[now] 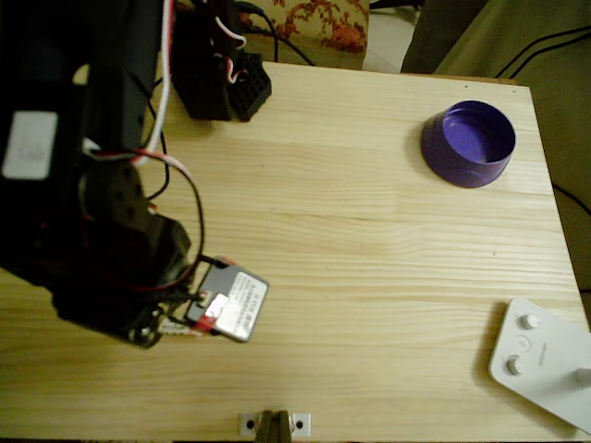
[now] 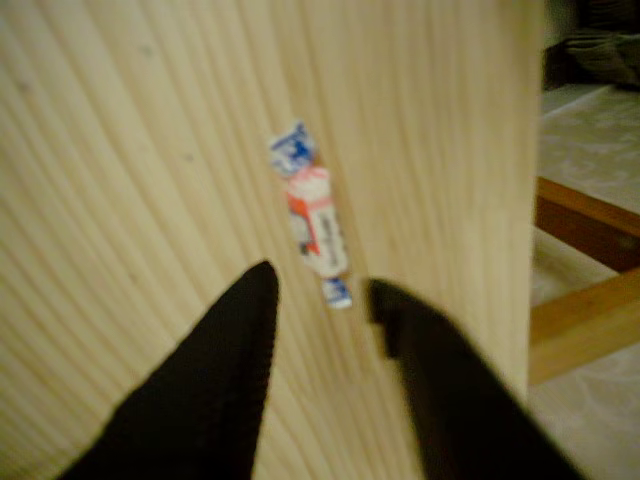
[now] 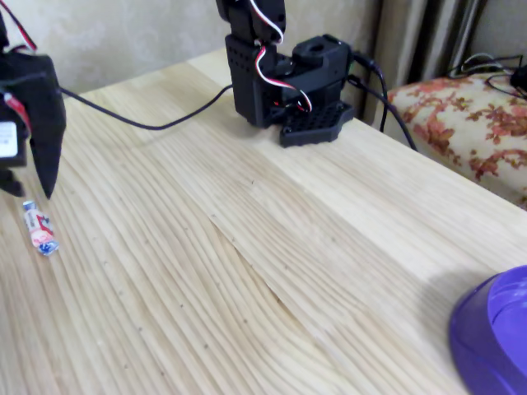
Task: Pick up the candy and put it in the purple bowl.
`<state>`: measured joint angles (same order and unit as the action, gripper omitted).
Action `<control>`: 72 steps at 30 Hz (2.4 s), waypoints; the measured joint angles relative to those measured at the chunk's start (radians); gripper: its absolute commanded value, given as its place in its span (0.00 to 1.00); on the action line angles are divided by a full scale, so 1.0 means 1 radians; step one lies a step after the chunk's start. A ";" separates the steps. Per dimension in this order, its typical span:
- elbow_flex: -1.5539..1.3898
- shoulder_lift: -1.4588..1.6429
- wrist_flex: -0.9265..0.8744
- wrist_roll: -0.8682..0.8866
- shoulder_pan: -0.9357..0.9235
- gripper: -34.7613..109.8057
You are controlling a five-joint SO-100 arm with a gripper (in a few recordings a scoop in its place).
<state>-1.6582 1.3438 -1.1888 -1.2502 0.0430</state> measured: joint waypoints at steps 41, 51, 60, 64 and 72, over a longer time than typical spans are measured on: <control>0.149 -0.244 -0.025 0.025 0.009 0.45; 0.149 -0.281 0.002 0.054 0.009 0.44; 0.133 -0.282 0.031 0.077 0.009 0.42; 0.133 -0.282 0.032 0.077 0.009 0.39; 0.133 -0.282 0.032 0.077 0.009 0.33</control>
<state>-1.5248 1.0615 -1.1566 -1.1735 0.0522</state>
